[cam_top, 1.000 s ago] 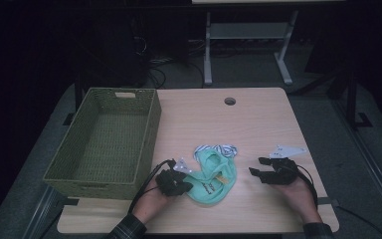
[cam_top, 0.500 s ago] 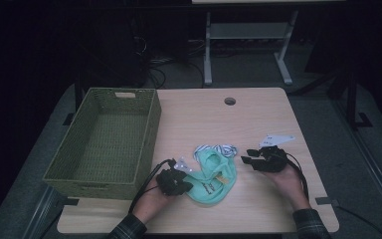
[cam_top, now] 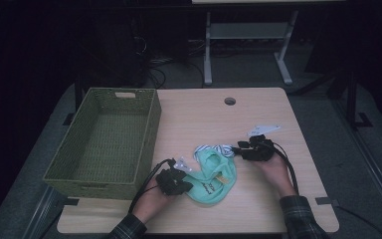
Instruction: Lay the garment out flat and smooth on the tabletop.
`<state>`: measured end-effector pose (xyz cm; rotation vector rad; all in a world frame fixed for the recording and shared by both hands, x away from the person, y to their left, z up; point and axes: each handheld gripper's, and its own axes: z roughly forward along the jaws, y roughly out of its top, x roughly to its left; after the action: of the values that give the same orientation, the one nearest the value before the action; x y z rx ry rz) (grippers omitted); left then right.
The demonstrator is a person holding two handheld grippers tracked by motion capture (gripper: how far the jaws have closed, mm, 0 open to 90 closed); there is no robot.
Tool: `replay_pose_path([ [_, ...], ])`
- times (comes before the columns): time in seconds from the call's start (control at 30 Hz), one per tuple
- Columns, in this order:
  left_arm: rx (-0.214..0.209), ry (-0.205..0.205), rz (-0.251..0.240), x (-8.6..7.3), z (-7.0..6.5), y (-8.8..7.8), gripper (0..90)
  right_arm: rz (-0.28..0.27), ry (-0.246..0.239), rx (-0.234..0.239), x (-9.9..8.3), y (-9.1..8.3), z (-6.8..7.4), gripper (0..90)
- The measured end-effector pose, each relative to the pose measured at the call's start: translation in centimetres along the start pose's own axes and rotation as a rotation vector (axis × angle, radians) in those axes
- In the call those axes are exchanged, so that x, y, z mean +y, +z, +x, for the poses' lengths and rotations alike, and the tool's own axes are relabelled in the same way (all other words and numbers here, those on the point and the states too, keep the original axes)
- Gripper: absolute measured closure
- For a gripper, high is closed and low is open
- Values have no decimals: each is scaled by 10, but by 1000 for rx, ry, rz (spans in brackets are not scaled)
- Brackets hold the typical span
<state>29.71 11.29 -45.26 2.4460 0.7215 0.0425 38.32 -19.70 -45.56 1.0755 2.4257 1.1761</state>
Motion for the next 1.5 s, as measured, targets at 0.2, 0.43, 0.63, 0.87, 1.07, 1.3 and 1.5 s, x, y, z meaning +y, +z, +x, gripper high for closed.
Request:
replay_pose_path([
  [0.2, -4, -3, 3, 0, 1, 0, 890, 5, -2, 12, 3, 12, 2, 592],
  [0.43, -6, -4, 4, 0, 1, 0, 890, 42, -21, 17, 1, 25, 8, 598],
  [0.63, -3, 1, 7, 0, 1, 0, 891, 53, -52, 13, -1, 30, 13, 690],
  [0.87, -1, -2, 3, 1, 0, 0, 893, 48, -77, 15, -2, 29, 16, 833],
  [1.07, -4, 1, 6, 1, 1, 0, 895, 57, -74, 4, 0, 21, 17, 842],
  [1.3, -5, 1, 9, 1, 1, 0, 896, 49, -69, -18, 0, 5, 15, 843],
  [1.5, -6, 3, 12, 1, 2, -1, 897, 30, -45, -69, -5, -12, 3, 844],
])
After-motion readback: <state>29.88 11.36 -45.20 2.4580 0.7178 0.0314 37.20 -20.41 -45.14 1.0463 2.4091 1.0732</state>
